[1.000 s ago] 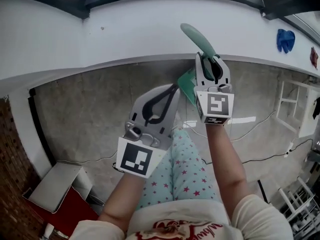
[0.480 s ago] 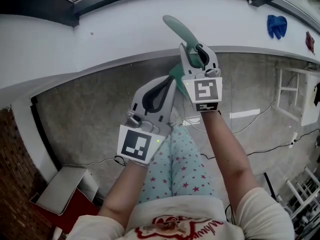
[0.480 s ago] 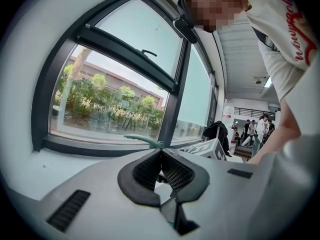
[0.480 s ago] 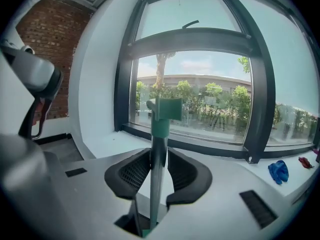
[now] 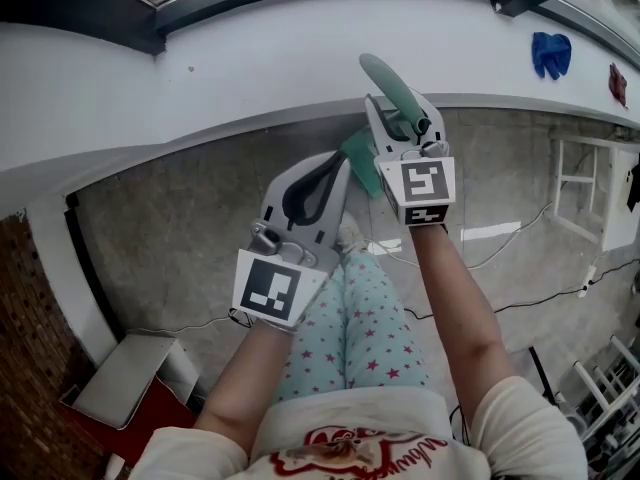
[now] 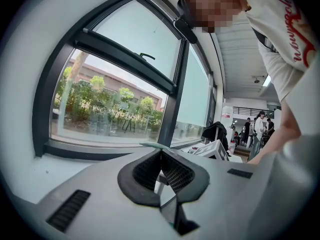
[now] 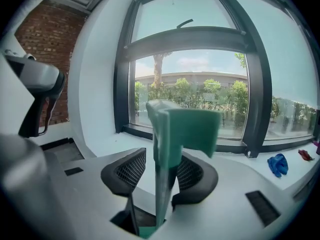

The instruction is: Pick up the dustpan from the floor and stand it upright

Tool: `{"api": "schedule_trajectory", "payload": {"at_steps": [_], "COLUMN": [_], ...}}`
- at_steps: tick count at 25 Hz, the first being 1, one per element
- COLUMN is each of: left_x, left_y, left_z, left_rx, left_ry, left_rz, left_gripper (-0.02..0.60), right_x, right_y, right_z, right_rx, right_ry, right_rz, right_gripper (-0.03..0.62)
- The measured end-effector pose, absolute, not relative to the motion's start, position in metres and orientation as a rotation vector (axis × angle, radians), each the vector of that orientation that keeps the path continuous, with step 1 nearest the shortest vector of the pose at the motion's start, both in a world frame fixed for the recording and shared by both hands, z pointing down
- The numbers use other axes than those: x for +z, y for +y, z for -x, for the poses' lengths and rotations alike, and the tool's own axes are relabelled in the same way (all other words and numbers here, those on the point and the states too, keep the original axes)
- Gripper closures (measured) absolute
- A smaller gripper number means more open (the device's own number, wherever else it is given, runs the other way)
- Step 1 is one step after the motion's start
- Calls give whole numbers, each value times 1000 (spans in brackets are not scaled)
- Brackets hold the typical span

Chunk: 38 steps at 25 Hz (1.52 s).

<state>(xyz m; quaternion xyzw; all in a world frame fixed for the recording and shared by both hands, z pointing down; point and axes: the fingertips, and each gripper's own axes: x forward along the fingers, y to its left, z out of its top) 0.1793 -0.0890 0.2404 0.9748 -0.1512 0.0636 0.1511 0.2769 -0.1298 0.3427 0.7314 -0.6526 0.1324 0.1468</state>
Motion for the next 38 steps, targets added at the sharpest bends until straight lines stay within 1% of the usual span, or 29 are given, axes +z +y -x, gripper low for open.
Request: {"api": "schedule_trajectory", "payload": {"at_steps": [5, 11, 18, 19, 20, 21, 25, 30, 34, 38], "left_x": [233, 221, 176, 169, 162, 156, 138, 106, 74, 39], "left_y": [-87, -72, -45, -41, -36, -32, 0, 68, 138, 238], "left_z": [-169, -162, -158, -155, -151, -146, -122, -98, -74, -34], "left_rx": [188, 210, 170, 158, 151, 153, 175, 150, 79, -17], "left_ry": [-399, -329, -246, -243, -239, -234, -238, -237, -393, -567], "left_rz": [-2811, -2857, -2909, -2912, -2913, -2913, -2901, -2928, -2943, -2888], "left_gripper": [561, 560, 561, 560, 560, 560, 560, 560, 560, 560], "right_x": [338, 331, 261, 248, 235, 222, 174, 127, 90, 47], "right_y": [-109, -61, -24, -19, -14, -9, 18, 72, 142, 247], "right_z": [-268, -261, -242, -235, -227, -218, -177, -149, -126, -101], "right_rx": [397, 467, 412, 404, 397, 386, 290, 252, 185, 103], "right_ry": [-1840, -1747, -1766, -1781, -1801, -1830, -1988, -2115, -2206, -2297], "right_rz": [-2112, -2161, -2283, -2292, -2297, -2292, -2190, -2206, -2115, -2042], "right_gripper": [410, 402, 402, 413, 478, 564, 566, 565, 565, 565]}}
